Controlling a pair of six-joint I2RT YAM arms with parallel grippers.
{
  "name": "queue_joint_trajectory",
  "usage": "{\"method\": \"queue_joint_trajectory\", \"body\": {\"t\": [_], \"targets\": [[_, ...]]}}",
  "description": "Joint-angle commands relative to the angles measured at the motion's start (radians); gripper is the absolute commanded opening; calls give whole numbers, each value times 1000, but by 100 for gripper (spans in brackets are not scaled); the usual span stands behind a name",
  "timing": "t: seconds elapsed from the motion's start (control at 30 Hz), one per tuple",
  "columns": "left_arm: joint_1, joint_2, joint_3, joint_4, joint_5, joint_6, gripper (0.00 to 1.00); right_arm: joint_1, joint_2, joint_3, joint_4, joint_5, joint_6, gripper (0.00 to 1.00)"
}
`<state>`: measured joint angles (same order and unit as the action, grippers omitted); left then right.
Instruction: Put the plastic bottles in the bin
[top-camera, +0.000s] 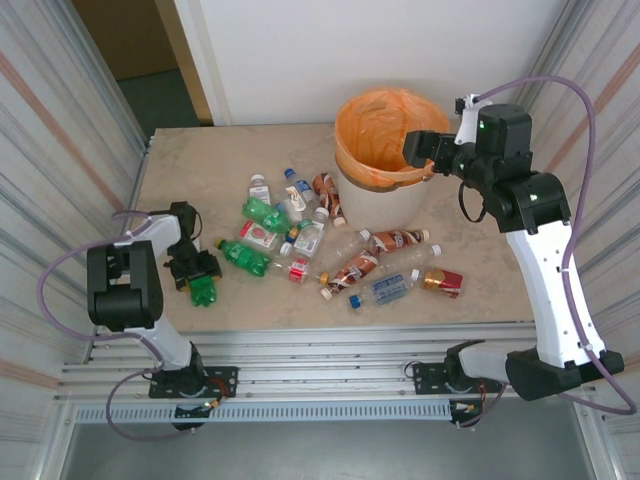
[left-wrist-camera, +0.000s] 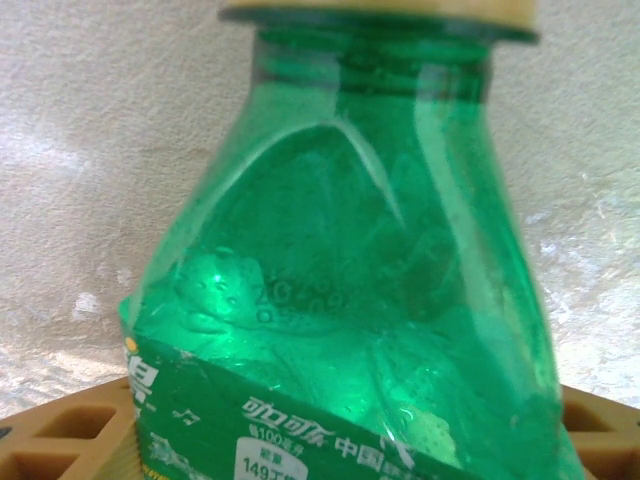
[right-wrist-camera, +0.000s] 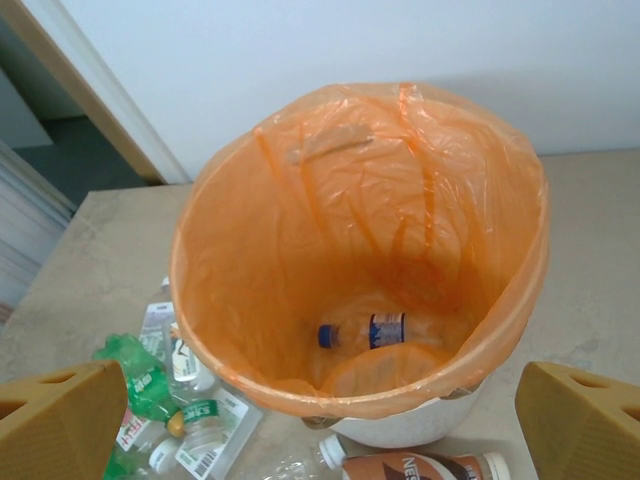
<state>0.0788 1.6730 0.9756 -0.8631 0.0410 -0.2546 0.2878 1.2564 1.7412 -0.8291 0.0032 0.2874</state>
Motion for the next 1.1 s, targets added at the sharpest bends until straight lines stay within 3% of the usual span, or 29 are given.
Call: {"method": "queue_joint_trajectory", "body": {"t": [0.0, 0.37, 0.6, 0.83, 1.07], "targets": [[19, -23, 15, -5, 25, 8, 47, 4, -36, -25, 37, -3, 31, 98], [25, -240, 31, -48, 34, 6, 35, 5, -45, -91, 71, -32, 50, 98], [3, -417, 95, -72, 172, -2, 34, 14, -58, -107, 88, -64, 49, 98], [-198, -519, 240, -13, 201, -53, 34, 27, -74, -141, 113, -69, 49, 98], [-463, -478, 389, 227, 204, -63, 34, 27, -81, -172, 152, -102, 81, 98]]}}
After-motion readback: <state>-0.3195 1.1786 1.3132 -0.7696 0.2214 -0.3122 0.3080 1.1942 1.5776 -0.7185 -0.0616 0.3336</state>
